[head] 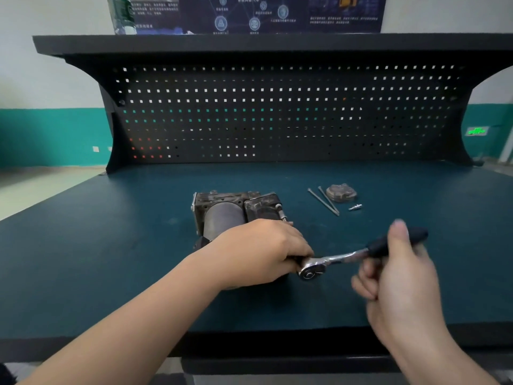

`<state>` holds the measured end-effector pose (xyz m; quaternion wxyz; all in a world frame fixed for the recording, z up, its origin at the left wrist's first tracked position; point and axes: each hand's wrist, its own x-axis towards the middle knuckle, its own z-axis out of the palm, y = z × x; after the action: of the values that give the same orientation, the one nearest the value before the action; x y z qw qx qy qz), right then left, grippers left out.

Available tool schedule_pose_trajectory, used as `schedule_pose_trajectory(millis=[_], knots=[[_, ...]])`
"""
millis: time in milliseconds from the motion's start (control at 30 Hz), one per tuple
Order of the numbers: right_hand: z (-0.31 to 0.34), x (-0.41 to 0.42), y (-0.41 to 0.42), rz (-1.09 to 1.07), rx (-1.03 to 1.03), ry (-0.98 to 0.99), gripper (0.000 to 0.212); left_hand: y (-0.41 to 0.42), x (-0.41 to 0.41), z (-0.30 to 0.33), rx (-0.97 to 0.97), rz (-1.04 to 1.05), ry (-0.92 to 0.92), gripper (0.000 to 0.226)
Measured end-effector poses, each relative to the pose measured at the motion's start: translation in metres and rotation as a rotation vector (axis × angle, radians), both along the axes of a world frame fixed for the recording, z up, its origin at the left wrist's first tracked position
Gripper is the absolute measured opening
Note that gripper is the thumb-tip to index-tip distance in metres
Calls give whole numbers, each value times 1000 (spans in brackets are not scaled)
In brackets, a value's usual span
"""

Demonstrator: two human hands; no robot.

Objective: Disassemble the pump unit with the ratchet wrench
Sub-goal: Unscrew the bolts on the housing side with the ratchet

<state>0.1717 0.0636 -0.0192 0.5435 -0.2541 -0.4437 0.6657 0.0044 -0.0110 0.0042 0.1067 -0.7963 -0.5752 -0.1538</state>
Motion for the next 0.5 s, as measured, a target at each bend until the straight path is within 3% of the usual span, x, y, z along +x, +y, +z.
schedule_pose_trajectory(millis=[100, 200, 267, 333, 433, 500], knots=[[26, 3, 0, -46, 722, -400, 33, 1, 2, 2, -14, -34, 40, 14], [32, 1, 2, 31, 993, -540, 28, 1, 4, 2, 5, -55, 53, 4], [25, -2, 1, -45, 902, -453, 26, 3, 4, 1, -3, -35, 74, 10], [14, -3, -2, -106, 582, -234, 25, 4, 3, -1, -14, -17, 71, 15], [-6, -5, 2, -20, -60, 73, 33, 3, 2, 0, 10, 17, -4, 18], [-11, -5, 6, 22, -167, 74, 33, 2, 1, 1, -4, 20, -17, 21]])
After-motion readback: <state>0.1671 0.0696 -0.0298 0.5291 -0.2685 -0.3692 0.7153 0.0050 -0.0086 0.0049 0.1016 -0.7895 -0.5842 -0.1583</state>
